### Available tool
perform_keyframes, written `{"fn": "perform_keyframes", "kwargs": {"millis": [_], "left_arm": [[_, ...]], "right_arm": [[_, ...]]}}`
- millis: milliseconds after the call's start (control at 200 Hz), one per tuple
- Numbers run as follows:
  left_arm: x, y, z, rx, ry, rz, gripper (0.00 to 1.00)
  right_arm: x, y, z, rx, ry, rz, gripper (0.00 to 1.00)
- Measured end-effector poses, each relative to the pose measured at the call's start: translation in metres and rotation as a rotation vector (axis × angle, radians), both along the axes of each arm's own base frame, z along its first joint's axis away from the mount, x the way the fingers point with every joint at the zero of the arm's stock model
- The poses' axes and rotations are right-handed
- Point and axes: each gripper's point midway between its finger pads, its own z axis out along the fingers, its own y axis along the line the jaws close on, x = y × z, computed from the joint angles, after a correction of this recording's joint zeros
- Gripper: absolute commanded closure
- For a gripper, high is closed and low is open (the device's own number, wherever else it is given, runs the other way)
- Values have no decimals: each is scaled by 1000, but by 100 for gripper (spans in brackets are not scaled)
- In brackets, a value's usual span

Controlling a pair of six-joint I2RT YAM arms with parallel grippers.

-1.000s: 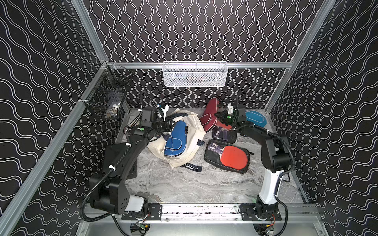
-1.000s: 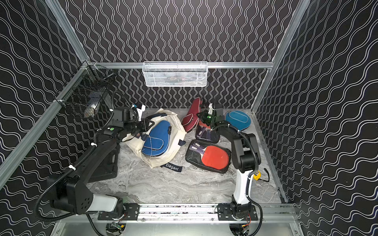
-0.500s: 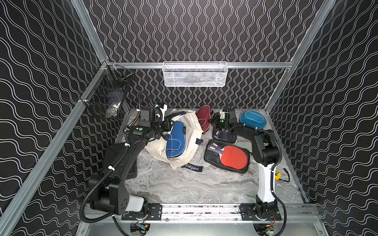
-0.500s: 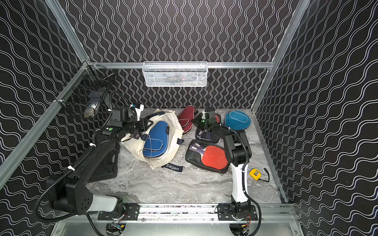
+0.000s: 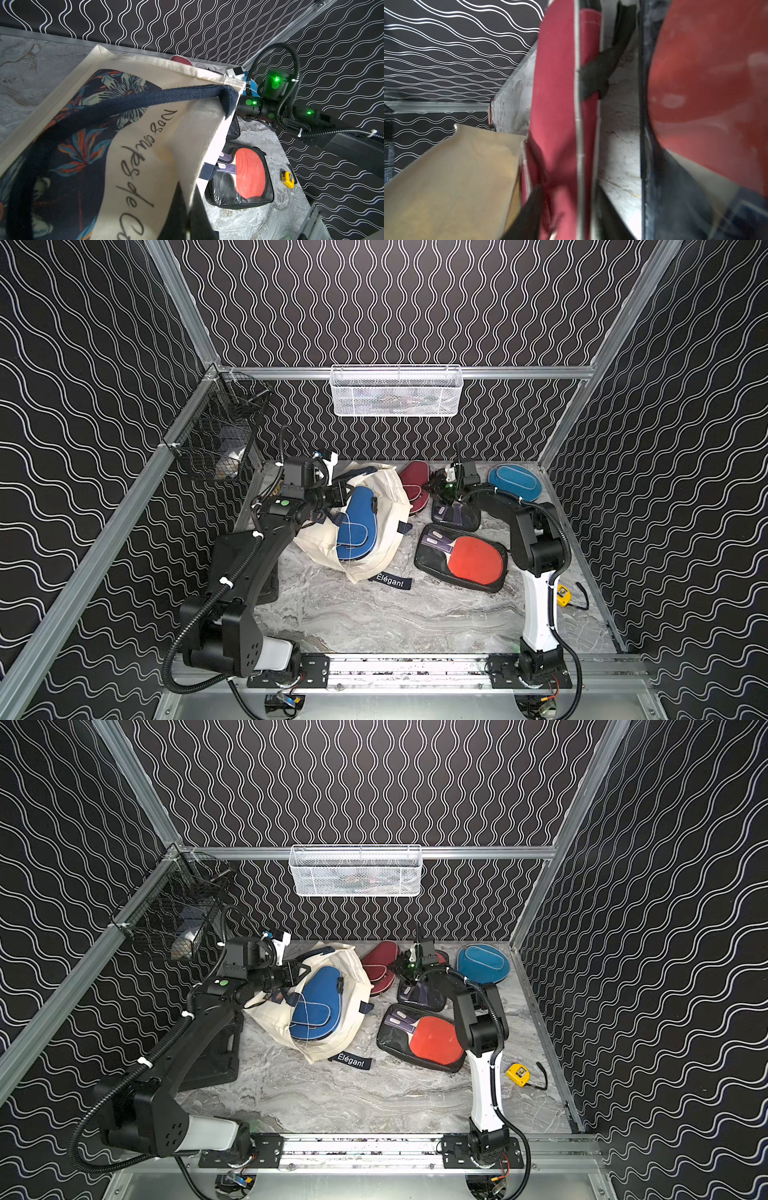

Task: Remove the ping pong set from the canvas bag
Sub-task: Place the ping pong set at the center of the board, then adjust the canvas bag at the center of the board.

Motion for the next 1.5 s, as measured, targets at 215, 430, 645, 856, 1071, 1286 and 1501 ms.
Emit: {"fn": "perform_keyframes", "kwargs": {"millis": [215,430,645,856,1071,1286,1501], "left_arm": [[1,2,1,-1,-4,4,100],[1,3,0,-3,-5,6,100],[1,3,1,-4,-7,7,100],[2,4,1,-5,-6,9,100],[2,5,0,-5,-5,13,100],[2,5,0,-5,-6,13,100],[2,5,0,-5,-5,13,100]], "right_arm": [[8,2,26,-38,-40,25,17],[0,-5,41,-83,-38,22,16],[-47,-22,80,-84,-114,3,17],[-123,-11,95,-40,-223,37,17],[-164,23,87,-16,-298,101,18],[-159,45,52,67,-261,82,19],[-139,69,56,178,-264,41,22]]}}
